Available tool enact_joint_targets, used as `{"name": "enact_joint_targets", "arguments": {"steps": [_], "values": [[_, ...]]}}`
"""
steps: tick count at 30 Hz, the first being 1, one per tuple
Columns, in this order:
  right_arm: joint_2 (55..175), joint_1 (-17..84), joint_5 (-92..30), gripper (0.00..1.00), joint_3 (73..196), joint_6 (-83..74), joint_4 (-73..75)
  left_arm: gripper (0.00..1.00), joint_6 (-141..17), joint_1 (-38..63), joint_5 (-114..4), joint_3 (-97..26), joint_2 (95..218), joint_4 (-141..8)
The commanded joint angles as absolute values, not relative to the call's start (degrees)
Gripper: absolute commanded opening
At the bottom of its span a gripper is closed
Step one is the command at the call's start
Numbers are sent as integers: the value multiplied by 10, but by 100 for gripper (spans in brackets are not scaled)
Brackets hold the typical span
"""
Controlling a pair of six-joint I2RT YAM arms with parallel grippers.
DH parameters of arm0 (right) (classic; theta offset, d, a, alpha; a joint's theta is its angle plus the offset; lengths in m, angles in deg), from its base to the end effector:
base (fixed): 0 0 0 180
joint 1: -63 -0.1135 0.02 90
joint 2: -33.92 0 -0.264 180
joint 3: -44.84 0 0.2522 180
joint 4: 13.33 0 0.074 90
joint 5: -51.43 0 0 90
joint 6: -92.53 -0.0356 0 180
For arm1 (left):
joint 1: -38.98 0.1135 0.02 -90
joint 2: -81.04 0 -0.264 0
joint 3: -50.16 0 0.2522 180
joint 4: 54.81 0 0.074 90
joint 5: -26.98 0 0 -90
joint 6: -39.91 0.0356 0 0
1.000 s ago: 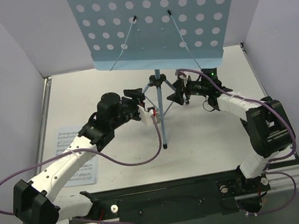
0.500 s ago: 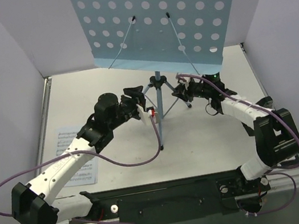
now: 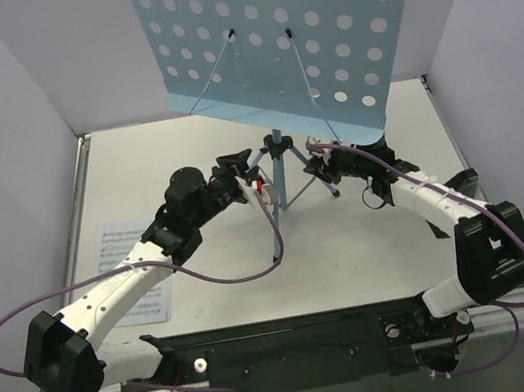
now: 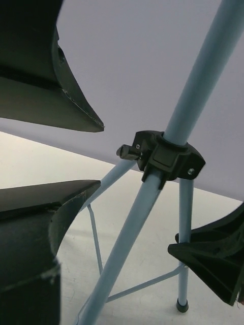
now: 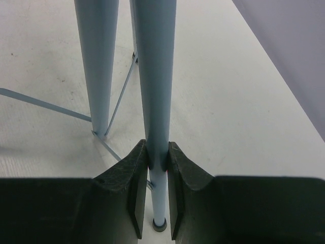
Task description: Pack up the instrument practice props
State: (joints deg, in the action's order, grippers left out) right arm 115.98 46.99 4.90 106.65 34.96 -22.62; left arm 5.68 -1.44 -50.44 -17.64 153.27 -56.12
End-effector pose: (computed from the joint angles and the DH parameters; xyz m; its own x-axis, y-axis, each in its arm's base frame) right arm 0.2991 0.1113 0.2687 0.3013 -0.3185 -0.8988 -0.8149 0.4034 -0.4161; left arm 0.2227 -0.1998 0.3345 0.6168 0.5346 -0.5777 0.5117 0.2853 0.8104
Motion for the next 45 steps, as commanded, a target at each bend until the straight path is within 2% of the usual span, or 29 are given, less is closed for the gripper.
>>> {"name": "enact_joint_targets", "arguments": {"steps": [1, 6, 14, 32, 37, 39, 41, 45], "values": [[1142, 459, 85, 0, 1061, 365, -139, 52, -26, 21, -464, -210, 1549, -506], [1143, 458, 83, 0, 1062, 365, -135, 48, -25, 49, -400, -249, 1572, -563], [1152, 459, 82, 0, 1073, 371, -124, 45, 22, 54, -331, -249, 1581, -567], [1150, 459, 85, 0, 1071, 378, -117, 35, 8, 36, -339, -291, 1635, -540], [1148, 459, 85, 0, 1068, 381, -109, 25, -67, 36, -344, -314, 1636, -563], [1149, 459, 84, 0, 1068, 384, -105, 17, -120, 36, -344, -330, 1637, -591], [1149, 459, 84, 0, 1070, 387, -100, 3, -189, 39, -341, -336, 1633, -613], [1150, 459, 79, 0, 1072, 387, -97, 0, -333, 41, -359, -306, 1613, -593]]}}
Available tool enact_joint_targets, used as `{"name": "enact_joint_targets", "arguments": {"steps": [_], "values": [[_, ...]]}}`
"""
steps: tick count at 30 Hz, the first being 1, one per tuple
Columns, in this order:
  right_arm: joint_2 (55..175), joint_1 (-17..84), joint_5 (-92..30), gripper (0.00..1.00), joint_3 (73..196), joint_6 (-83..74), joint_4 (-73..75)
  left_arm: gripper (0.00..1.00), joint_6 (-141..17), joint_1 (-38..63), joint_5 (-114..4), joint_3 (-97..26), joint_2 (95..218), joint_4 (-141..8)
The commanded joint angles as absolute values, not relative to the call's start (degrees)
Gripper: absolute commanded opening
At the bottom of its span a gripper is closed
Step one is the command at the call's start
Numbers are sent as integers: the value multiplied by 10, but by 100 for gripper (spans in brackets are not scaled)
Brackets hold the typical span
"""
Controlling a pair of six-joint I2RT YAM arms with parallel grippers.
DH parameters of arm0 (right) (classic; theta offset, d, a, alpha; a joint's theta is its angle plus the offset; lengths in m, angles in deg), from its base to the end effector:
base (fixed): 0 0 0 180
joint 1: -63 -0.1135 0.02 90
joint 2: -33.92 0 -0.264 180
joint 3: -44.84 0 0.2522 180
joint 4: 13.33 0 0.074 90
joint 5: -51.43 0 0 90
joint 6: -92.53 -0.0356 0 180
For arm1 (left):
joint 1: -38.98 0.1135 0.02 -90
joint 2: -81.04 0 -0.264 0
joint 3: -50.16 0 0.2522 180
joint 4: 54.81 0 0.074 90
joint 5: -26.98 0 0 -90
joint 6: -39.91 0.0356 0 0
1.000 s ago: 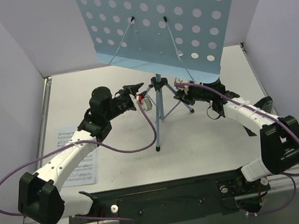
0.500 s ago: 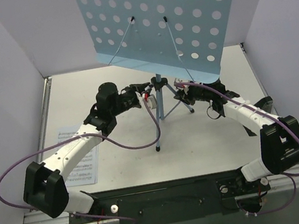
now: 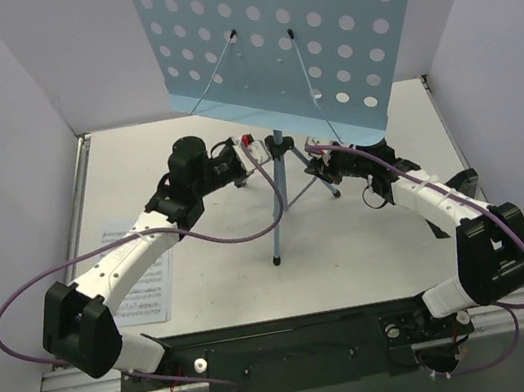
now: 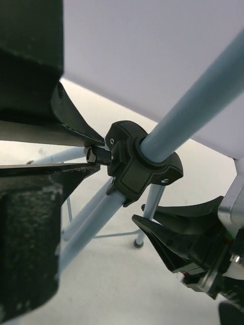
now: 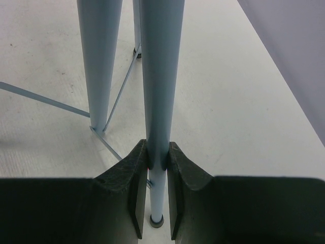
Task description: Pack up the instrument practice props
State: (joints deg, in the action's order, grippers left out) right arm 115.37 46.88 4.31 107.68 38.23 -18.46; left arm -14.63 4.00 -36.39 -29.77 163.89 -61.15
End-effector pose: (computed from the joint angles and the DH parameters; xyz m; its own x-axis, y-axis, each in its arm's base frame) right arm 0.2979 0.1113 0.2708 0.3078 -0.3561 -0.8823 -0.8121 0.3847 -0.4387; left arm 0.2723 -0.2100 0.3456 0.4002 0.3529 -0.8457 0.7891 0.3365 0.5138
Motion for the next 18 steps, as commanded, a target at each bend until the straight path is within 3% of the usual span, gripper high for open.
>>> {"name": "enact_joint_targets", "arguments": {"steps": [1, 9, 13, 16, 18], "values": [[1152, 459, 78, 0, 1073, 387, -95, 0, -381, 42, -359, -302, 1611, -593], [1163, 459, 72, 0, 1097, 368, -67, 0, -630, 45, -374, -271, 1622, -539], [1172, 458, 78, 0, 1113, 353, -51, 0, -648, 44, -329, -264, 1627, -528], [1176, 458, 75, 0, 1119, 352, -52, 30, -585, 45, -337, -249, 1601, -545], [1173, 457, 75, 0, 1119, 352, -52, 40, -504, 45, -365, -240, 1573, -570]]}}
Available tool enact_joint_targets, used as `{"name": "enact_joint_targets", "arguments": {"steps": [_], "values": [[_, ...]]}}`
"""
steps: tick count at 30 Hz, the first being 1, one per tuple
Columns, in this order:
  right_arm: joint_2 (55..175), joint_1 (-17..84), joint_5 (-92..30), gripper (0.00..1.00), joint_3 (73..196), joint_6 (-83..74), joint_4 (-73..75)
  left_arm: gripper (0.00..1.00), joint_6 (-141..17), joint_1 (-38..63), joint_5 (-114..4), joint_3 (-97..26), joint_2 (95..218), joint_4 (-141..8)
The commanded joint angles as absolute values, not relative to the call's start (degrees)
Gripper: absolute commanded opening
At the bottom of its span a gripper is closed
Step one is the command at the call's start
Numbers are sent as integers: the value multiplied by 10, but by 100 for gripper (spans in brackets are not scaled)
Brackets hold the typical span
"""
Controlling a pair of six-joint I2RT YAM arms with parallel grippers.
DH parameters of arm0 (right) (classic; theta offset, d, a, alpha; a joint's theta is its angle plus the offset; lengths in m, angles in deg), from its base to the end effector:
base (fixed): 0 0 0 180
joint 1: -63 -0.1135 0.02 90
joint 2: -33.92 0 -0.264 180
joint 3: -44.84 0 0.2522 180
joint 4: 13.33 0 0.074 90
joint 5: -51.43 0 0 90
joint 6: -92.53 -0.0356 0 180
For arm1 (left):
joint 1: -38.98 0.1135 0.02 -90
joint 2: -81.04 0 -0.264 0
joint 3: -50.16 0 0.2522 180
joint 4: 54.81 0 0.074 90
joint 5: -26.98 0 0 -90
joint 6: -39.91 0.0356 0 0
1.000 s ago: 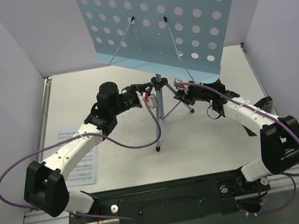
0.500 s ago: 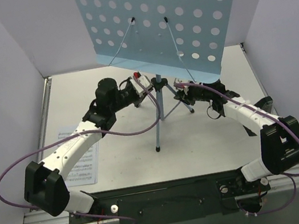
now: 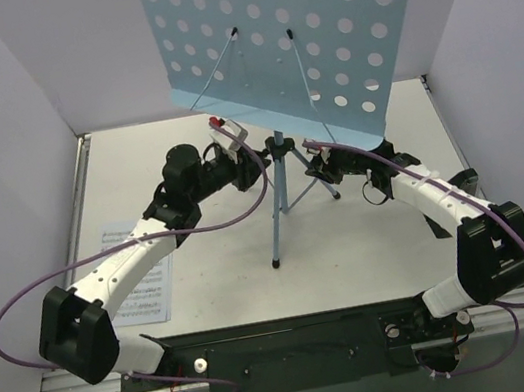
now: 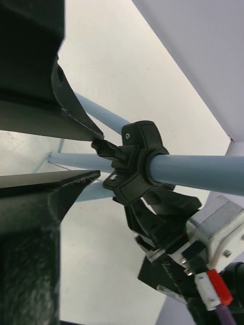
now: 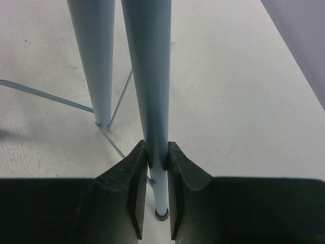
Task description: Pack up the instrument practice props
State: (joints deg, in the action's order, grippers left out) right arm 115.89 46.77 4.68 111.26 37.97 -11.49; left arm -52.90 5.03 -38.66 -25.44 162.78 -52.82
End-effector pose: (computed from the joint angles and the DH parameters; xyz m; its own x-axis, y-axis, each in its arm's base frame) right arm 0.3018 0.1133 0.2774 0.2483 -0.3676 -0.8962 -0.8437 0.3724 -0.3865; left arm 0.2730 -0.2015 0.3401 -0.1016 0.0146 -0.9947 0.8460 0.5273 -0.0787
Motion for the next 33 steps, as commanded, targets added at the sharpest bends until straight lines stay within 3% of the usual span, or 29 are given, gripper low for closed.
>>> {"name": "enact_joint_targets", "arguments": {"steps": [1, 4, 9, 10, 11, 13, 16, 19, 25, 33], "values": [[1172, 458, 75, 0, 1119, 354, -50, 42, -469, 46, -380, -232, 1554, -575], [1168, 459, 76, 0, 1112, 360, -48, 45, -371, 47, -401, -215, 1522, -583], [1164, 458, 78, 0, 1098, 365, -64, 49, -362, 45, -414, -230, 1521, -583], [1164, 458, 78, 0, 1093, 365, -67, 61, -373, 44, -415, -238, 1524, -581], [1164, 458, 76, 0, 1089, 364, -74, 65, -380, 42, -420, -243, 1535, -578], [1162, 457, 75, 0, 1086, 363, -79, 65, -386, 32, -426, -256, 1546, -569], [1160, 456, 75, 0, 1084, 365, -77, 58, -376, 17, -446, -266, 1560, -551], [1155, 456, 74, 0, 1076, 369, -75, 37, -385, 17, -435, -283, 1571, -552], [1143, 455, 73, 0, 1057, 371, -76, 22, -394, 12, -415, -298, 1583, -560], [1135, 454, 71, 0, 1047, 374, -77, 17, -438, 8, -463, -310, 1601, -567]]}}
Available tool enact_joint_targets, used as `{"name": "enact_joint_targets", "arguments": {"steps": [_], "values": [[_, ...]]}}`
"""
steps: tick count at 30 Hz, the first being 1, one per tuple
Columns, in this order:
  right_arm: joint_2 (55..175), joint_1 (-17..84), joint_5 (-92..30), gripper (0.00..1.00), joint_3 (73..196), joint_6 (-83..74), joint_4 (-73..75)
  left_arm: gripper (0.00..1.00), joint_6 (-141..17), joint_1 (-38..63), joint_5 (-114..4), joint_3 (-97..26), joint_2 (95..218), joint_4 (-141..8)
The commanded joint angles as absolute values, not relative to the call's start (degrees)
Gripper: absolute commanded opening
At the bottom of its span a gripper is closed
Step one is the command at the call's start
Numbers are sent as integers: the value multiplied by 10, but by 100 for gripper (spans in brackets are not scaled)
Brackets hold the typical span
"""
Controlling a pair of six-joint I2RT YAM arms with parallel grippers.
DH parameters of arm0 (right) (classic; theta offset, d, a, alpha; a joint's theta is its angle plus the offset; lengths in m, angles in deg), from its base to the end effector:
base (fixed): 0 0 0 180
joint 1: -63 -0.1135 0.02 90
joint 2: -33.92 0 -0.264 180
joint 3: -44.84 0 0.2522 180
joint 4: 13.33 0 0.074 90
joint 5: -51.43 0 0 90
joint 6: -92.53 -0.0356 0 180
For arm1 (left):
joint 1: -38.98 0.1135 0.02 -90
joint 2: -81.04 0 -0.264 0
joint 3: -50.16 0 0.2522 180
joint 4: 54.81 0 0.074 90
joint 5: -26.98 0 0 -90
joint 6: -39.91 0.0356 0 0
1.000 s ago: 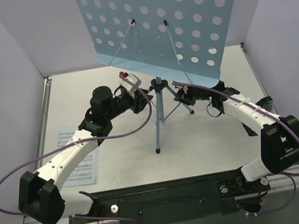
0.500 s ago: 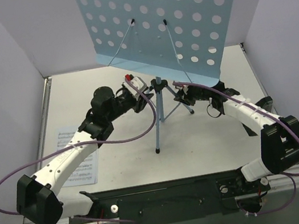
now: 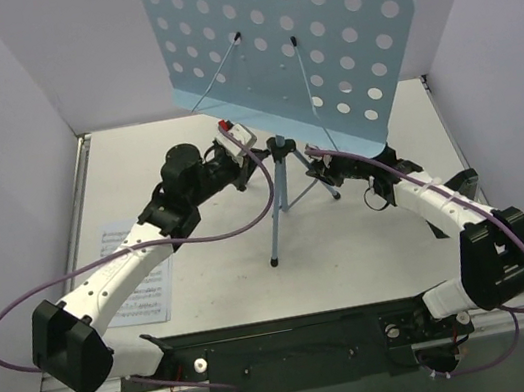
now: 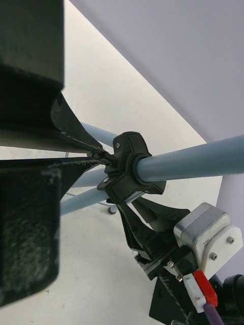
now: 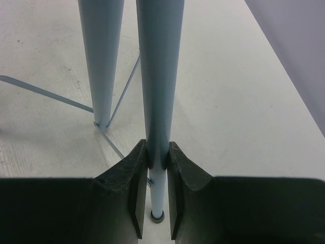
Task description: Pack up the instrument practice props
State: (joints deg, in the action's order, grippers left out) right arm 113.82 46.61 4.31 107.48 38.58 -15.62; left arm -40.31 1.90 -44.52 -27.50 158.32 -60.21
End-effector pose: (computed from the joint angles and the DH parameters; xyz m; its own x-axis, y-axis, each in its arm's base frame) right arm 0.2918 0.1111 0.2727 0.2925 -0.3635 -0.8845 -0.8229 0.3755 -0.4264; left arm 0.2496 -0.2028 0.3633 0.0712 0.1481 -0.9864 0.8238 0.5488 0.1419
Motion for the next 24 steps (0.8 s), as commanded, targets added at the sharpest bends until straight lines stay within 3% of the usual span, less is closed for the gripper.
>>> {"name": "enact_joint_targets", "arguments": {"steps": [1, 4, 8, 10, 11, 12, 19, 24], "values": [[1135, 455, 71, 0, 1046, 375, -76, 18, -442, 7, -464, -310, 1604, -565], [1134, 454, 71, 0, 1046, 375, -74, 25, -467, 1, -476, -312, 1608, -561], [1135, 455, 70, 0, 1047, 377, -70, 27, -497, 0, -486, -318, 1614, -555], [1138, 454, 68, 0, 1050, 379, -63, 23, -514, -1, -475, -319, 1616, -549], [1140, 453, 67, 0, 1053, 381, -59, 8, -527, -1, -479, -319, 1616, -545], [1141, 454, 67, 0, 1054, 385, -52, 0, -536, 0, -489, -319, 1615, -543], [1162, 454, 58, 0, 1086, 396, -11, 0, -686, 1, -521, -295, 1619, -537], [1177, 454, 60, 0, 1119, 401, 34, 3, -708, 2, -453, -275, 1628, -471]]}}
